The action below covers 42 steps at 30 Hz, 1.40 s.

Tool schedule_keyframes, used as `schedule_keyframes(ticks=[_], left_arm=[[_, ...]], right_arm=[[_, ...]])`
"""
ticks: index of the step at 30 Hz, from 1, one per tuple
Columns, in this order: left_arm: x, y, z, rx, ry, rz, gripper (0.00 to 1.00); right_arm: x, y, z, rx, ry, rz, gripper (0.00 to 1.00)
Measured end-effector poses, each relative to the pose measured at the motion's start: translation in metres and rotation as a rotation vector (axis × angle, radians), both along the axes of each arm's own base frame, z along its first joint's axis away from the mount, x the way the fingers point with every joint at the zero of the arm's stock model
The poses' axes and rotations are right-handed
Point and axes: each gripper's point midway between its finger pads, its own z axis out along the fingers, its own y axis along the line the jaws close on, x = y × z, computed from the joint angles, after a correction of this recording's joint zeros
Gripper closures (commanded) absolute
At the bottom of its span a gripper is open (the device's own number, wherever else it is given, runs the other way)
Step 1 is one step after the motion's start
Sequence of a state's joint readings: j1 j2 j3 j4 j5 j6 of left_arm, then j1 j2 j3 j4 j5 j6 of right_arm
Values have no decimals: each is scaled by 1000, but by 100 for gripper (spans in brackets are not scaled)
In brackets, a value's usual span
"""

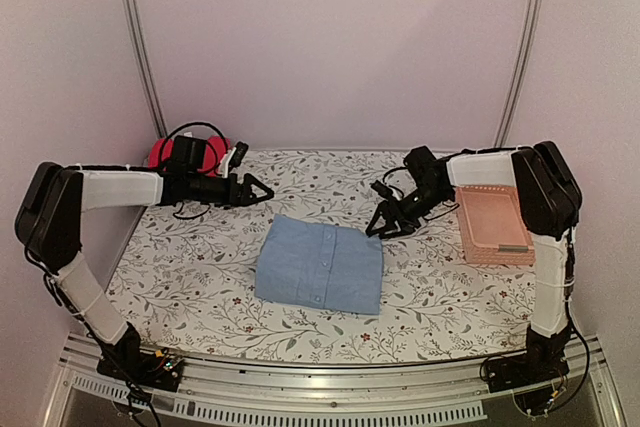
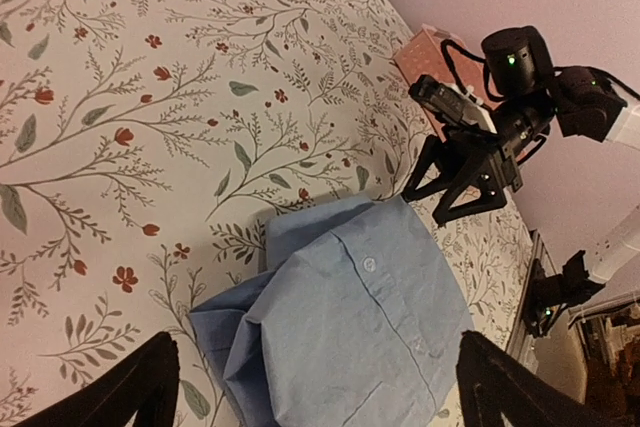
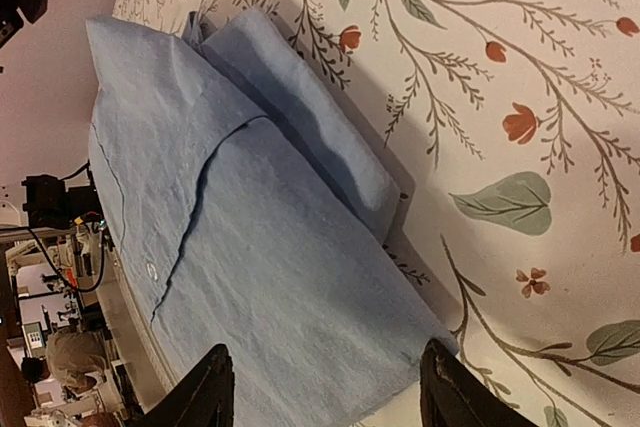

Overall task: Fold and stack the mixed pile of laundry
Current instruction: Adjust the square-folded shirt at the center of the board.

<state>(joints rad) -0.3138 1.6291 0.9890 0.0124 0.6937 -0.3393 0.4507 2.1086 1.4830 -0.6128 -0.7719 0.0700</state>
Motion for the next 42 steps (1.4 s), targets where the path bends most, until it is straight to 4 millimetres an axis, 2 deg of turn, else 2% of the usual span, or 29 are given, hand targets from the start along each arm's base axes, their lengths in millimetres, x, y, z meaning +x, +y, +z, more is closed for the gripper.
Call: schedule_keyframes(ticks=[5, 7, 12, 16, 21, 27, 29, 32, 34, 37, 38, 42], left_arm=[[-2, -12, -48, 58, 101, -42, 18], [-6, -18, -60, 72, 127, -60, 22], [-2, -36, -73, 88, 137, -106, 26], [-2, -40, -79, 93, 145, -116, 31], [-3, -41, -84, 95, 155, -122, 52], [-4, -43, -93, 82, 189, -131, 74], [-4, -44, -94, 73, 196, -132, 78], [-2, -46, -95, 56, 203, -128, 84], [0, -46, -97, 45, 213, -123, 89], [1, -45, -103, 37, 234, -116, 98], [1, -45, -105, 36, 242, -112, 100], [2, -45, -107, 22, 260, -102, 100]], right_arm=[[1, 0, -15, -22, 26, 10, 42], [1, 0, -18, -26, 28, 15, 42], [5, -2, -23, -64, 23, 15, 38], [14, -5, -21, -97, -5, 2, 36], [19, -13, -20, -111, -7, -22, 38], [17, -12, -15, -60, 14, -9, 49], [14, -8, -15, -35, 30, 3, 56], [11, -3, -19, -3, 49, 31, 60], [10, -1, -24, 9, 61, 46, 69], [7, -1, -28, 11, 73, 60, 97], [6, -1, -28, 15, 72, 66, 99], [4, 0, -25, 25, 80, 73, 100]])
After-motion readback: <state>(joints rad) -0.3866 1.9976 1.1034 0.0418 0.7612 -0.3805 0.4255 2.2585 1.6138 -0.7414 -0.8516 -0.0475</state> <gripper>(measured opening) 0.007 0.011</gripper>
